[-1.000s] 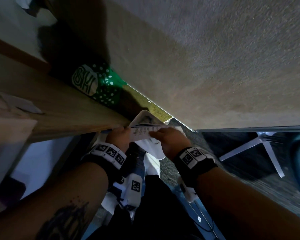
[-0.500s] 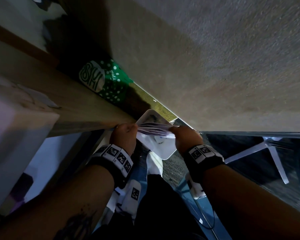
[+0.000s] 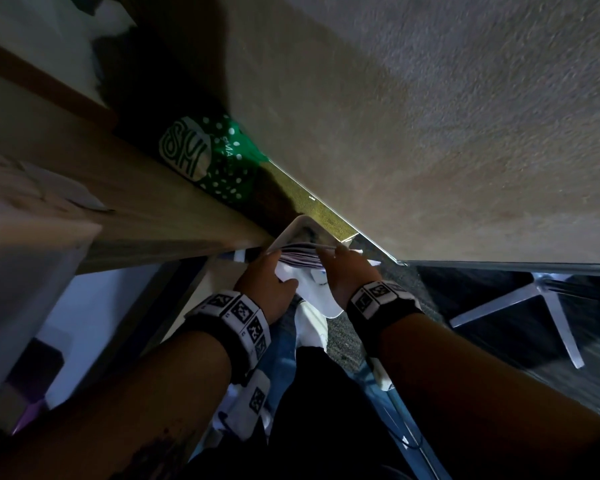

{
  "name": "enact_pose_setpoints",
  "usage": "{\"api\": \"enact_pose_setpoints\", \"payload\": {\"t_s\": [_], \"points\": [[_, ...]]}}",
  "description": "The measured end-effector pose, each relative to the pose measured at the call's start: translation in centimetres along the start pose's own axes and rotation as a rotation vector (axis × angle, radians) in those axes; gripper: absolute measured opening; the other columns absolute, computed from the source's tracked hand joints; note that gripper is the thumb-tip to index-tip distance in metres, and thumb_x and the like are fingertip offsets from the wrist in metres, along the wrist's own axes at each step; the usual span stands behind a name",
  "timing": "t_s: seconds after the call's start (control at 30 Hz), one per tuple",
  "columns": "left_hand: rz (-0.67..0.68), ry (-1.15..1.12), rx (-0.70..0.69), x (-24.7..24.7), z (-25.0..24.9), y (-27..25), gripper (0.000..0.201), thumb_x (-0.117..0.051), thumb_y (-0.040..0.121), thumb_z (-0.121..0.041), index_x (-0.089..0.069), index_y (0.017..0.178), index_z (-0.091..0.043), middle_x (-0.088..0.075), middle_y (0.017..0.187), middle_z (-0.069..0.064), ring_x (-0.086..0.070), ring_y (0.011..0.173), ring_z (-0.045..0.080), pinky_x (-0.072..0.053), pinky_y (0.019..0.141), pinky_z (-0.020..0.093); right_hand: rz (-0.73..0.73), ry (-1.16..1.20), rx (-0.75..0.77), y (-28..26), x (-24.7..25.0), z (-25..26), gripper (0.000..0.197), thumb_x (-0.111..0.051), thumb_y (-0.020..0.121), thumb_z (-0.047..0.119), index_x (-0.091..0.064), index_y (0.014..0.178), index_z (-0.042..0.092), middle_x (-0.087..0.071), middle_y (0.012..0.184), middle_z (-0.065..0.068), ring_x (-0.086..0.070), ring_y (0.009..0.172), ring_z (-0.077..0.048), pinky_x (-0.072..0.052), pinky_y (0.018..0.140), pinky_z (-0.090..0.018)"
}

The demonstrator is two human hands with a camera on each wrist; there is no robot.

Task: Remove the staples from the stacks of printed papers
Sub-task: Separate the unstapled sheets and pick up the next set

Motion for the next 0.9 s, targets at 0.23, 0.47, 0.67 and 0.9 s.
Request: {"api": "enact_pose_setpoints", "payload": {"t_s": [0.23,0.47,0.67,0.9], "points": [[0.029,0.086,-0.011,-0.1,-1.6,-0.9,0.051,-0.055,0.093,-0.030,-0.040,0.141,-0.025,-0.043,0.145,0.002,-0.048,0.126,0.024,-0.039,0.100,0.029,0.299,-0.128,-0.039,-1.3,-3.5,-1.4,0.041,-0.037,0.101,0.021,-0.044,0.141,0.013,-0.044,0.145,-0.011,-0.037,0.139,-0.028,-0.018,0.117,-0.049],[-0.048,-0.030,-0.130,1.7,-5.5,-2.8,0.044,-0.057,0.091,-0.019,-0.049,0.133,-0.028,-0.062,0.116,-0.005,-0.059,0.101,0.015,-0.041,0.078,0.019,-0.080,0.116,0.012,-3.9,5.9,-0.1,0.038,-0.048,0.095,0.014,-0.057,0.131,0.019,-0.060,0.127,-0.011,-0.058,0.116,-0.030,-0.047,0.094,-0.033],[-0.150,-0.098,-0.208,4.9,-10.1,-6.2,0.058,-0.061,0.090,-0.025,-0.040,0.143,-0.021,-0.049,0.142,0.007,-0.048,0.130,0.025,-0.037,0.108,0.029,-0.254,0.237,0.043,-7.0,14.2,2.4,0.043,-0.051,0.094,0.015,-0.052,0.137,0.019,-0.053,0.138,-0.011,-0.053,0.125,-0.028,-0.039,0.104,-0.028],[-0.318,-0.311,-0.465,10.1,-15.0,-13.4,0.049,-0.059,0.089,-0.011,-0.050,0.135,-0.022,-0.055,0.136,0.004,-0.053,0.124,0.017,-0.041,0.109,0.035,-0.594,0.320,0.146,-15.0,23.7,7.3,0.038,-0.048,0.093,0.011,-0.062,0.128,0.019,-0.062,0.126,-0.015,-0.060,0.113,-0.030,-0.043,0.092,-0.028]]}}
Point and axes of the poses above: each hand's wrist, its own y-axis towards the middle knuckle, its own x-axis out of the back of the hand, z = x × y, the point moved 6 cm from there along y, towards the middle knuckle
